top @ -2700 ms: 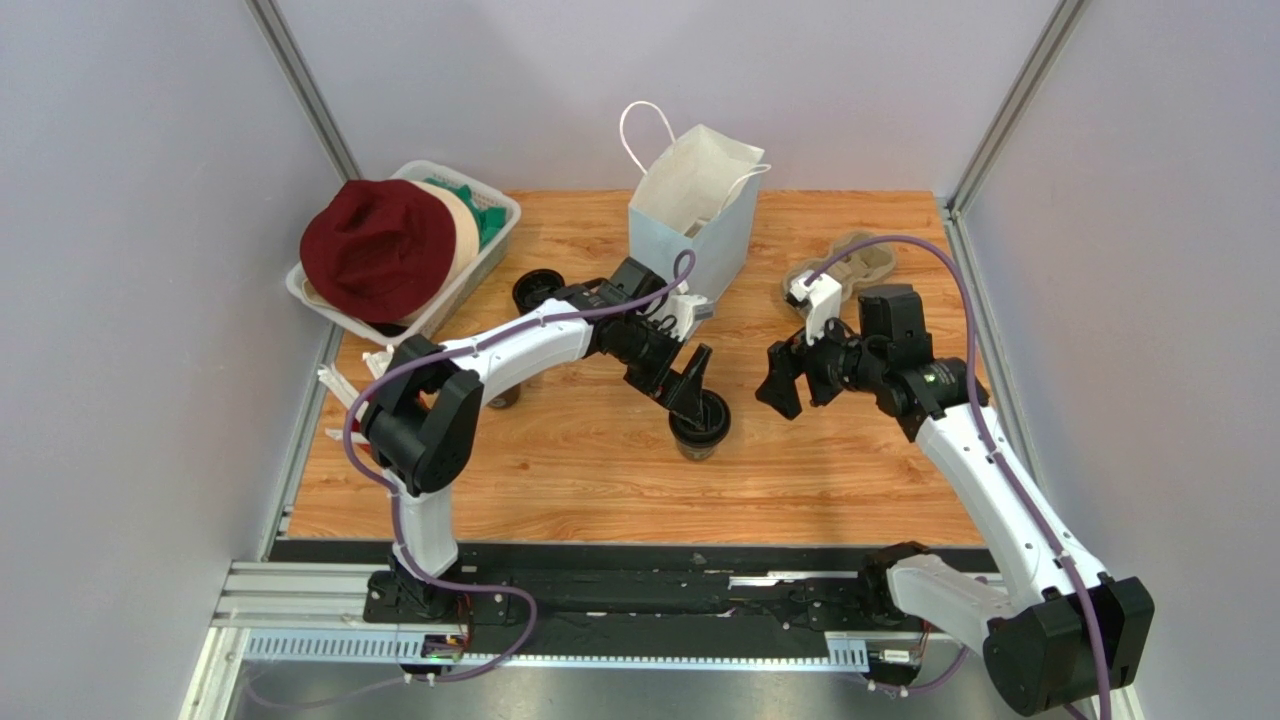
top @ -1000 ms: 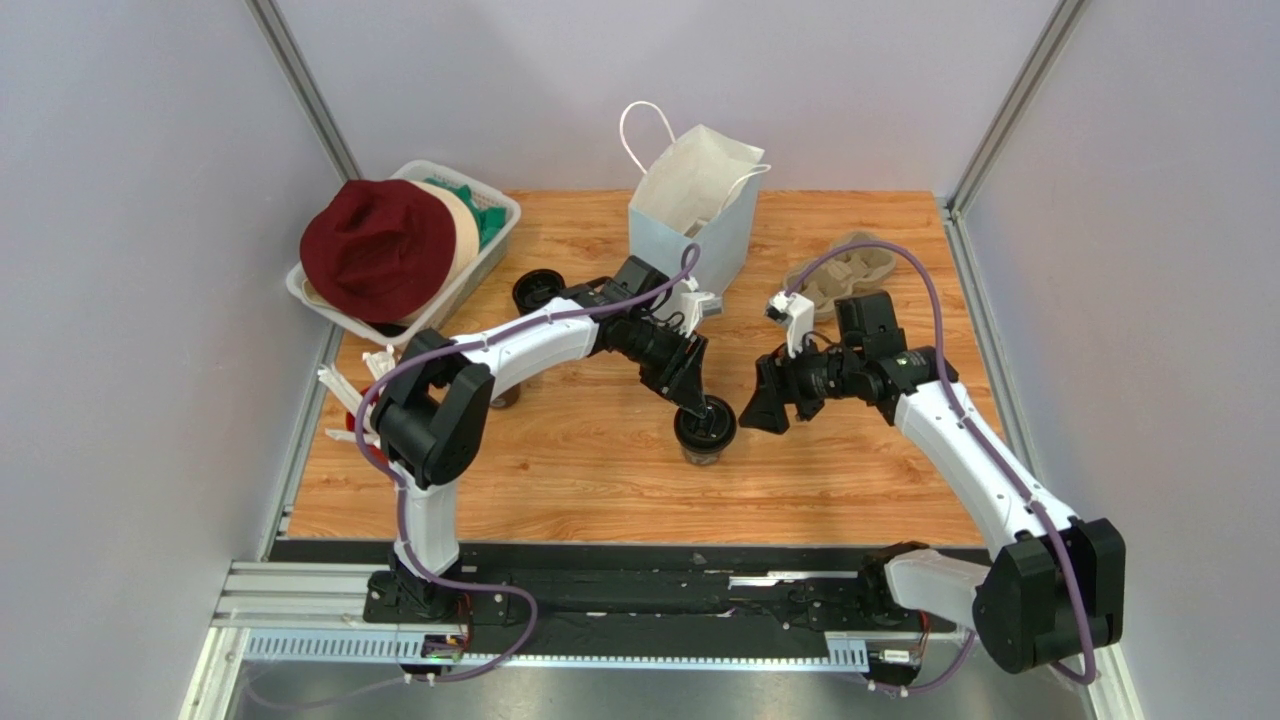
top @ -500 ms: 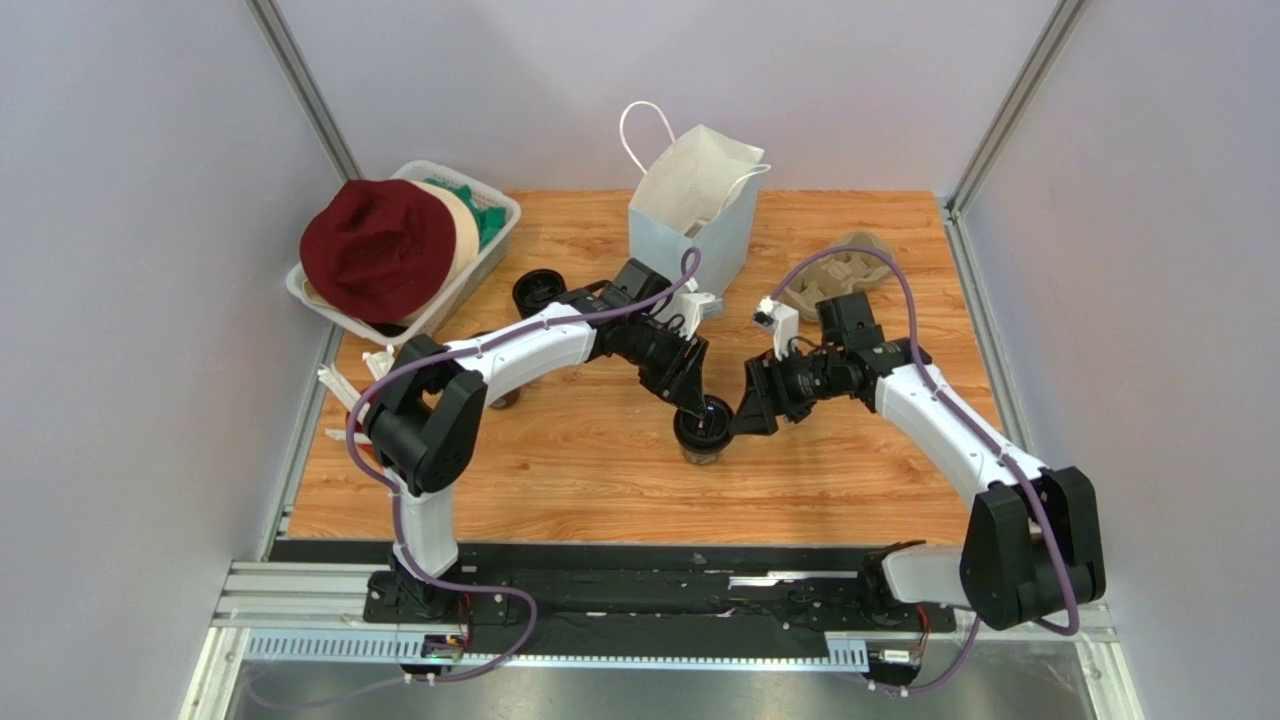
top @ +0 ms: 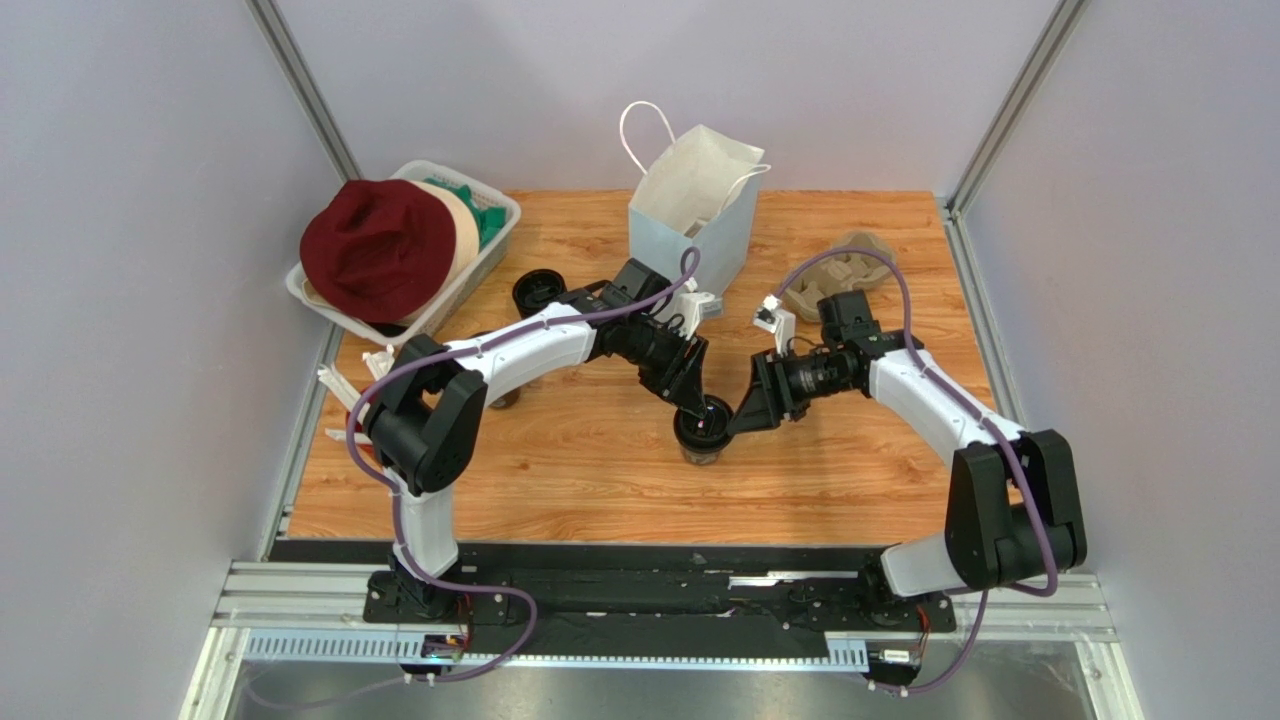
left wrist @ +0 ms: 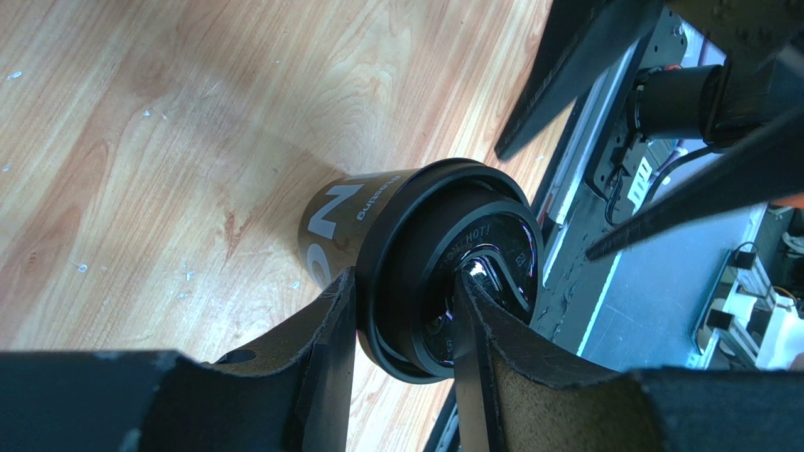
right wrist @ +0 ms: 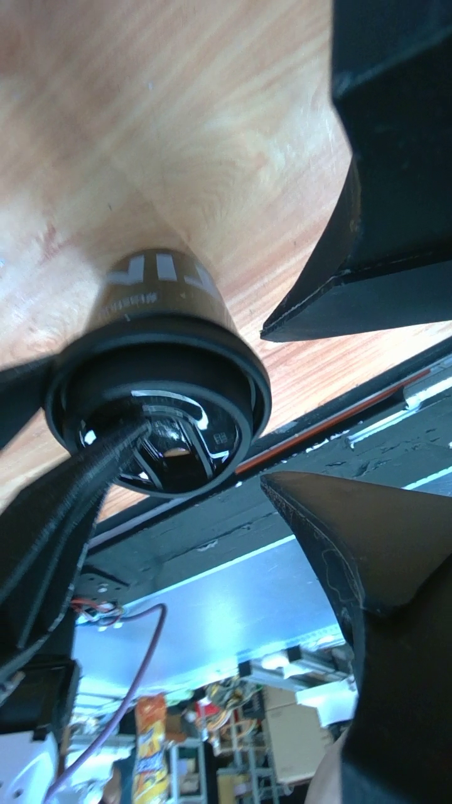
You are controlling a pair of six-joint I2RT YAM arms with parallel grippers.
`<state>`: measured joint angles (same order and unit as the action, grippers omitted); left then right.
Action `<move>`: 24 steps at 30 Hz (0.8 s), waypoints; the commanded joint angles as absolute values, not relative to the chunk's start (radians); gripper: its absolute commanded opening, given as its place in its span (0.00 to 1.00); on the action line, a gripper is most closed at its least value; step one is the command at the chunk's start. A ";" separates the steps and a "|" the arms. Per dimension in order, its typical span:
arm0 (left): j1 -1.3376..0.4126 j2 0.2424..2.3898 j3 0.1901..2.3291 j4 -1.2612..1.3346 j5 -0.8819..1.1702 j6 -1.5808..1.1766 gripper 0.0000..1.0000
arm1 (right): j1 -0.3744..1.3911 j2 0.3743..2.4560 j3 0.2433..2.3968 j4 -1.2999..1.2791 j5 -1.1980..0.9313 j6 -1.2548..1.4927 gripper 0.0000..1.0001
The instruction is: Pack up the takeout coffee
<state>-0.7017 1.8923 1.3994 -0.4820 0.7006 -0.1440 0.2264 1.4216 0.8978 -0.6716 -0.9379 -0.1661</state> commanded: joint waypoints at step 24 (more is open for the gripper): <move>-0.706 1.933 1.356 -0.486 0.561 -0.100 0.43 | 0.189 1.641 0.966 -0.635 -1.029 -0.184 0.36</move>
